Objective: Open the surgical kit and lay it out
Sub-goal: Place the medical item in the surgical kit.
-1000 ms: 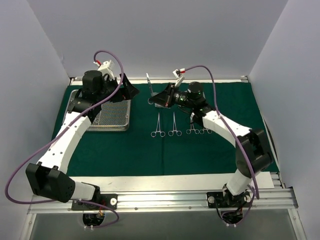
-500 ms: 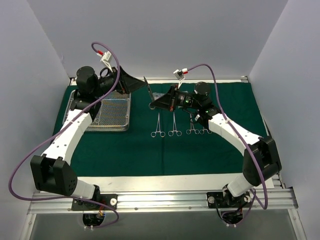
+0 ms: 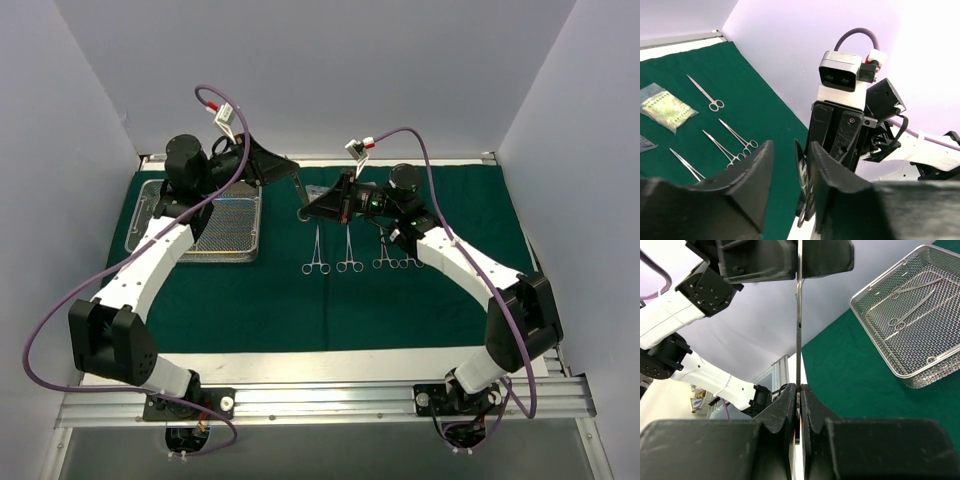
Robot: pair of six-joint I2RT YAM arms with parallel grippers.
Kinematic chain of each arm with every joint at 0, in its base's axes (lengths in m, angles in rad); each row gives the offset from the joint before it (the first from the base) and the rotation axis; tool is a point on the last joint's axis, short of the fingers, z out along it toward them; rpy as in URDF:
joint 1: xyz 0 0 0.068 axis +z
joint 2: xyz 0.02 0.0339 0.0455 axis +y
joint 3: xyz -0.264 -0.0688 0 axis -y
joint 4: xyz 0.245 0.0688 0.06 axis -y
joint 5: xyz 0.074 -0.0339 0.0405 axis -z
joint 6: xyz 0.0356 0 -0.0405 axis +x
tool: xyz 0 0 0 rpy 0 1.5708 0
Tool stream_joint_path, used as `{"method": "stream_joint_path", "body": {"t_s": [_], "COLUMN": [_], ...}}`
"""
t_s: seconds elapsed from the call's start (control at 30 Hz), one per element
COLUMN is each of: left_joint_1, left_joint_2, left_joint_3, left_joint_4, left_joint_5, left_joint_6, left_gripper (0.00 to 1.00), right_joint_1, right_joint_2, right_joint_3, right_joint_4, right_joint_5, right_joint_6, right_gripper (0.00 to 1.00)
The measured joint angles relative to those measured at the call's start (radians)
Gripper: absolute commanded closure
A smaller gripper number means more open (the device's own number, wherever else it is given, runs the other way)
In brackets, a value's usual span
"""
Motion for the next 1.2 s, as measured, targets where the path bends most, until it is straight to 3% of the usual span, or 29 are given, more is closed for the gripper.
{"method": "stream_joint_path", "body": {"t_s": [0.23, 0.33, 0.5, 0.53, 0.7, 0.77, 0.97, 1.2], "left_joint_1": [-0.025, -0.03, -0.033, -0.033, -0.033, -0.033, -0.037, -0.06], "left_joint_2": [0.012, 0.012, 0.011, 0.011, 0.01, 0.007, -0.015, -0.031], "left_joint_3": [-0.01, -0.013, -0.03, -0.033, -0.043, -0.045, -0.047, -0.047], "left_joint_4": [0.039, 0.053, 0.067, 0.065, 0.031, 0.014, -0.047, -0.109], "left_joint_5": [-0.013, -0.016, -0.022, -0.023, -0.056, -0.071, -0.122, -0.185], "left_joint_6": [-0.024, -0.036, -0.043, -0.04, 0.003, 0.018, 0.064, 0.095], "left_gripper": [0.81, 0.89, 0.96, 0.96, 0.98, 0.98, 0.98, 0.98], "right_joint_1": [0.0, 0.0, 0.0, 0.0, -0.002, -0.002, 0.008, 0.117], "right_joint_2": [0.001, 0.002, 0.003, 0.003, -0.01, -0.028, -0.099, -0.115], "right_joint_3": [0.0, 0.0, -0.004, -0.003, 0.051, 0.082, 0.197, 0.27], "right_joint_4": [0.0, -0.001, -0.025, -0.043, -0.266, -0.361, -0.587, -0.719], "right_joint_5": [-0.004, -0.004, 0.002, 0.008, 0.077, 0.121, 0.292, 0.536], "right_joint_6": [0.001, 0.0, -0.021, -0.034, -0.193, -0.262, -0.428, -0.543], "right_gripper": [1.0, 0.92, 0.77, 0.7, 0.48, 0.45, 0.42, 0.5]}}
